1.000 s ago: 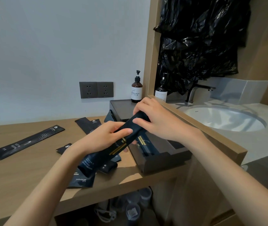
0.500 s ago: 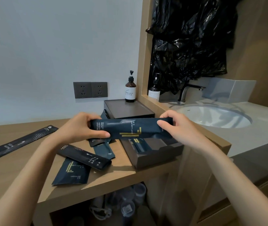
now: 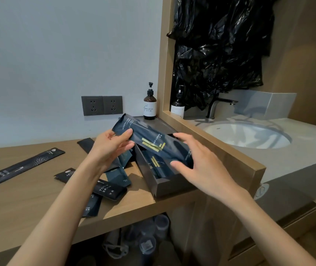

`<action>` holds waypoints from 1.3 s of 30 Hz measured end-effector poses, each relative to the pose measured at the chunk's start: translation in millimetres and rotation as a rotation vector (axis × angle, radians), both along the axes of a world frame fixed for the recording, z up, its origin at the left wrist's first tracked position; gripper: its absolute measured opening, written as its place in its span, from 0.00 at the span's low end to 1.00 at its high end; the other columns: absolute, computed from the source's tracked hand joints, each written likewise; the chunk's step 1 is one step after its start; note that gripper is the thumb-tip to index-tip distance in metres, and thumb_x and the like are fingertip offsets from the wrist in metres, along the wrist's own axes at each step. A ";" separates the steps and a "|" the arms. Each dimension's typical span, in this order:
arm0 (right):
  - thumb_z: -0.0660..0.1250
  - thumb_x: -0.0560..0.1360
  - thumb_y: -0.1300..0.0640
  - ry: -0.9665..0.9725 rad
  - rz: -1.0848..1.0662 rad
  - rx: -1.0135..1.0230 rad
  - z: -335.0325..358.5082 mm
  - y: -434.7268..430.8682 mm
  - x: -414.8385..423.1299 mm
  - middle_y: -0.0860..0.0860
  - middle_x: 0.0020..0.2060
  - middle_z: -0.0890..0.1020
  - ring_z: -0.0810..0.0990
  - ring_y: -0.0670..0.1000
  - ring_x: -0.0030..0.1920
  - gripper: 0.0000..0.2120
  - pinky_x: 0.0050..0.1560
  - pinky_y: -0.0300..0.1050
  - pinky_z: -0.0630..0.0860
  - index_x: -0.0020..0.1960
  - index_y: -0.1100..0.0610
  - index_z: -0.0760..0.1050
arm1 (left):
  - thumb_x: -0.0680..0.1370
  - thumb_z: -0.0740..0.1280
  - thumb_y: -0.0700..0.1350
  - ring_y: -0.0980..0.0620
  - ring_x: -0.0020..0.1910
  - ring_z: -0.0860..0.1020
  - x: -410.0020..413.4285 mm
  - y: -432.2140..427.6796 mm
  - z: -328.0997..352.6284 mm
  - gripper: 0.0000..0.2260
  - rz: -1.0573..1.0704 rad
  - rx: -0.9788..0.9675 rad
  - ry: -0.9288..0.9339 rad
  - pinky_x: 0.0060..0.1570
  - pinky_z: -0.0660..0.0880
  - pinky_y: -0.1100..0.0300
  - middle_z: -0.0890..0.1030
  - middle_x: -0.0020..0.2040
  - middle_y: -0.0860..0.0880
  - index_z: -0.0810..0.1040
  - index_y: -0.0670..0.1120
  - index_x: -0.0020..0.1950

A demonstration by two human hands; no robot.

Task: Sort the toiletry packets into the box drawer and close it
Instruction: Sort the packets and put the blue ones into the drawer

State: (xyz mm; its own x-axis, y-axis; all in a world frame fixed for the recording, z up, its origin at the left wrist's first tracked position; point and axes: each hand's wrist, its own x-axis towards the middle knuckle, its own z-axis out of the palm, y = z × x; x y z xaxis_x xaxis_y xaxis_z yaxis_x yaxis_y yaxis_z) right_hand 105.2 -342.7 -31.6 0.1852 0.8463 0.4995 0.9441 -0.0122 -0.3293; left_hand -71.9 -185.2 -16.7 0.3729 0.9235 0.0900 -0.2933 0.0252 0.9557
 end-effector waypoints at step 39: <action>0.54 0.81 0.43 0.056 -0.090 -0.766 -35.9 106.3 40.5 0.56 0.77 0.54 0.52 0.63 0.76 0.28 0.73 0.59 0.53 0.78 0.44 0.49 | 0.77 0.44 0.68 0.68 0.75 0.48 35.7 22.4 -109.1 0.28 -0.074 0.978 0.781 0.73 0.50 0.62 0.63 0.73 0.63 0.71 0.60 0.68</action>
State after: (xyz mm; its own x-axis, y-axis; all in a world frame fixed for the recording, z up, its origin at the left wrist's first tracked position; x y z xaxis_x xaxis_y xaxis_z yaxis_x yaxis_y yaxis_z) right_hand 145.7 -236.3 -67.6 0.2772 0.9326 -0.2311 0.9110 -0.3315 -0.2452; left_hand -36.2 -162.9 -125.8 0.6834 0.5694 0.4569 0.3312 -0.7995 0.5011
